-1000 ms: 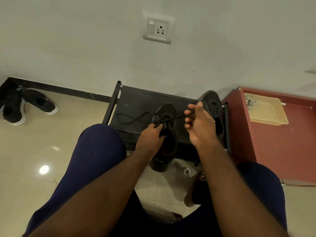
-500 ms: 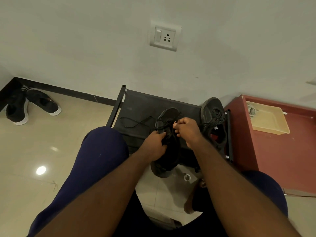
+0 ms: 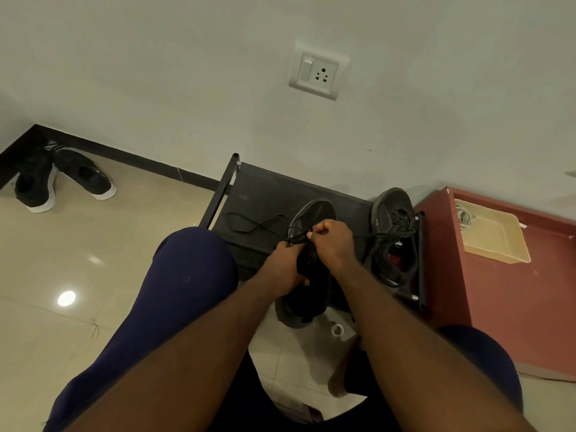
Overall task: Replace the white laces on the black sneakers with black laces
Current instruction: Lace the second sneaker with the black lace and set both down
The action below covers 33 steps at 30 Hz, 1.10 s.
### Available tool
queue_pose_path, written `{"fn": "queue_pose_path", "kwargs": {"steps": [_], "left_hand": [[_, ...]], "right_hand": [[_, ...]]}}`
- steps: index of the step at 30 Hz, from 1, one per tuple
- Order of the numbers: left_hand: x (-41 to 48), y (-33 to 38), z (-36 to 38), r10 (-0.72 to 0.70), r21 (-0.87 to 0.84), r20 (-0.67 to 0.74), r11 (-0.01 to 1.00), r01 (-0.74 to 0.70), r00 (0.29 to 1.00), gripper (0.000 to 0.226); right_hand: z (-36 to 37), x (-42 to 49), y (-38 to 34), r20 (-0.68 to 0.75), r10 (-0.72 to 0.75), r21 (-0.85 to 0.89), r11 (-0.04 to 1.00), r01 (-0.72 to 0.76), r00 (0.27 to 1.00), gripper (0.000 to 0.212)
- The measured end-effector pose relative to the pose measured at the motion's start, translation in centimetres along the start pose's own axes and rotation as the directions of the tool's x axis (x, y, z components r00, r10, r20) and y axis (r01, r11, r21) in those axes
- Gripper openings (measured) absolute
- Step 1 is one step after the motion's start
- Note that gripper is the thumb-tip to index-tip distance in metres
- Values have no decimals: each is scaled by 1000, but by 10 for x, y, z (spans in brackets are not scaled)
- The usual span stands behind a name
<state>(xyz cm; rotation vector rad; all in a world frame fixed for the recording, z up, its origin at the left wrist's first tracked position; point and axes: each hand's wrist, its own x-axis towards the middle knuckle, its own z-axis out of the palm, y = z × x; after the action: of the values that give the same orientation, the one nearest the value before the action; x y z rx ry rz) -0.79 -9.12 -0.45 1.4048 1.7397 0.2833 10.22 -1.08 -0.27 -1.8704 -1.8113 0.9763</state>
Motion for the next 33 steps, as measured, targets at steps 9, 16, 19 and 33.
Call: {"fn": "queue_pose_path", "kwargs": {"steps": [9,16,19,33], "left_hand": [[-2,4,-2,-47,12,-52,999,48,998,67],[-8,7,-4,-73,21,-60,997,75,996,71],[-10,7,-4,-68,10,-78,998,69,995,72],[-9,12,-11,-89,-2,-66,996,89,994,66]], "right_hand": [[3,0,-2,1,-16,-107,994,16,1000,6],[-11,16,-17,266,88,-238,971,-23,960,15],[-13,20,-24,321,139,-291,956,-42,937,23],[8,1,1,-59,26,-68,997,-30,998,8]]}}
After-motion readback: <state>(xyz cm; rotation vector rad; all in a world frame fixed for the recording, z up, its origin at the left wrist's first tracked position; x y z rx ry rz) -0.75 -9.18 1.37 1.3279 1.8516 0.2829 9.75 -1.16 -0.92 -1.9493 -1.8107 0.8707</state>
